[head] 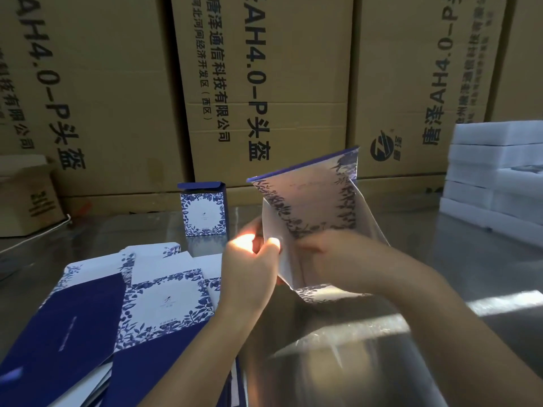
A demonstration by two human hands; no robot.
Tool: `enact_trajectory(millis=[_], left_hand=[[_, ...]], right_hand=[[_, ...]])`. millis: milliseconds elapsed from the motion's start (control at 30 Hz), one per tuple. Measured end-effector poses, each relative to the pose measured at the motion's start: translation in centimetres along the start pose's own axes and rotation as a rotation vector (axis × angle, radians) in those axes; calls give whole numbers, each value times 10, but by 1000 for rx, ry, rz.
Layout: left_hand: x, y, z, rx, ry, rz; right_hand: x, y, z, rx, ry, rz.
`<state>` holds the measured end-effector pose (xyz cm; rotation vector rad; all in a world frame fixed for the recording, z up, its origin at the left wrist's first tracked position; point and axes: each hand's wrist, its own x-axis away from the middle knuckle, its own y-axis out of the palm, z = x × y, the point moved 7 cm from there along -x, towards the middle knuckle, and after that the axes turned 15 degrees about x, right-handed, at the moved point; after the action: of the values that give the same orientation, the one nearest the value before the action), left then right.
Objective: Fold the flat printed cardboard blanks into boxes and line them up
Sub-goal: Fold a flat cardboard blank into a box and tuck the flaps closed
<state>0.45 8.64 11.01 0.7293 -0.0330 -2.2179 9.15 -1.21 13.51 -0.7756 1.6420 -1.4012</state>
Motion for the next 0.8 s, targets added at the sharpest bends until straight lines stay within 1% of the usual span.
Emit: enact_trajectory(millis=[67,133,167,200,267,300,333,367,400,467,567,667,700,800], left_hand=[[-5,-9,2,22,-13,59],[-10,-17,1,33,-35,106],[-13,-21,-1,37,-55,135],[-14,-25,-3,53,-81,165],[-16,-29,-7,93,-133,204],[-17,-30,-8,108,-154,214],[-17,-30,-9,125,-170,222],[-17,-30,-9,147,-185,232],[-16,-29,-10,169,-194,246],[-13,-28,-11,187,-204,265],[-11,-22,-14,226,-204,231],[-9,-17,-15,226,-211,198],[-9,-16,-15,223,-211,193],[-11,-14,-10,137,-176,206]], right_hand=[[16,-29,-8,-283,-92,173],[33,-49,-18,-651,-237,296],[41,-58,-18,-763,-294,416],[50,-65,-15,-762,-332,605],[68,-69,-5,-538,-312,1009],[73,-65,1,-436,-271,1147],[73,-57,7,-372,-230,1226],[71,-47,11,-336,-198,1260],[66,-35,14,-313,-172,1260],[54,-10,18,-248,-113,1203],[38,16,21,-160,-17,1027],[24,32,12,-151,-88,805],[21,37,7,-138,-115,762],[15,45,1,-133,-129,736]])
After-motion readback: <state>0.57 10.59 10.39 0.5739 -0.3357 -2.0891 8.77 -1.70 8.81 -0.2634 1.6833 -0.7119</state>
